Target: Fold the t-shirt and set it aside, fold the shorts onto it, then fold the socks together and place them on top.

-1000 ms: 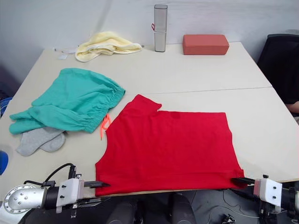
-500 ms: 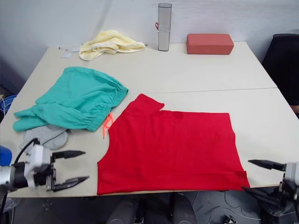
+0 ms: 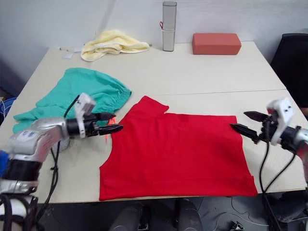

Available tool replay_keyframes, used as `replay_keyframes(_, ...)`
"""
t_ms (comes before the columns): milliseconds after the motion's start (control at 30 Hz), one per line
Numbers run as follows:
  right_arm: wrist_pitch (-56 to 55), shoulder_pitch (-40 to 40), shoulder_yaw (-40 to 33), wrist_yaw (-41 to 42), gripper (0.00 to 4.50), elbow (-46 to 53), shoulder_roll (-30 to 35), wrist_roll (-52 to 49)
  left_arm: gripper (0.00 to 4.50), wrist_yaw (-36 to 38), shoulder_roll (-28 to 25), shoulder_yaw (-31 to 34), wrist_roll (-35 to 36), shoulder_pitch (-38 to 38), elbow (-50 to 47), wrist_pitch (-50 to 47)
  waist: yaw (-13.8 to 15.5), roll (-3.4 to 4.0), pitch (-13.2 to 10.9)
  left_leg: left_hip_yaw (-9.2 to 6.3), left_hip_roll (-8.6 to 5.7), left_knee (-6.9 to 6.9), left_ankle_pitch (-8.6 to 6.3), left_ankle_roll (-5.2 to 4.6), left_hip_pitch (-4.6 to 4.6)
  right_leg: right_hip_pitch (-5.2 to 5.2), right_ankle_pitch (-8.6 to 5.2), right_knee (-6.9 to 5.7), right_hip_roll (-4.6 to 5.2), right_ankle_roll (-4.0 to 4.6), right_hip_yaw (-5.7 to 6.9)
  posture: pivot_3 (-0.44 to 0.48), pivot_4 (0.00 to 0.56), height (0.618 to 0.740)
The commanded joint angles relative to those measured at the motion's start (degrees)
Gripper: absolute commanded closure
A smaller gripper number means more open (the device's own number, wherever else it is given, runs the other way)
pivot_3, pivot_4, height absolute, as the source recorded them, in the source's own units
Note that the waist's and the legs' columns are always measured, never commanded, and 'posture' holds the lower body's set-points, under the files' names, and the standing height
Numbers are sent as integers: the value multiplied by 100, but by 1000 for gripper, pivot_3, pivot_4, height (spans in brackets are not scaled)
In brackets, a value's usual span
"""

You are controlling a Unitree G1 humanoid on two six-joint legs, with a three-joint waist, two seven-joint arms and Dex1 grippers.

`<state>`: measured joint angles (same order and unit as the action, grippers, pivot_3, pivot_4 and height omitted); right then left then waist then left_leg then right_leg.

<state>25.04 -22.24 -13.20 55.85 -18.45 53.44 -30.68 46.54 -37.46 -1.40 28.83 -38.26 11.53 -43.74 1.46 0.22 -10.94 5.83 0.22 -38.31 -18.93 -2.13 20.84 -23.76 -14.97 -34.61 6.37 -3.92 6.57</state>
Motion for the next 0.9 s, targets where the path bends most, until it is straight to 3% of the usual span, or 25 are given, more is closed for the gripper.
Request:
replay_keyframes(33,88,-557,127,-191,14,-635,-188,291,13,-173,383,-53,-266,-710,896,-33,-9,0,0,-3,0,-9,9,-3,15,-7,4,-11,0,-7,2,0,150,740)
replay_keyframes(300,-47,-1506,672,-143,14,-1908,-328,1155,13,-428,989,-319,-1275,-1828,3043,732,-31,-5,-4,3,-11,-49,12,-16,51,-21,16,-15,0,-28,0,0,150,740)
replay_keyframes(900,-691,-3224,862,-36,14,-4789,-774,2293,13,-369,1782,31,-1937,-2855,5393,1730,-79,-8,-5,2,-15,-69,11,-14,49,-21,17,-36,9,-30,-3,0,150,740)
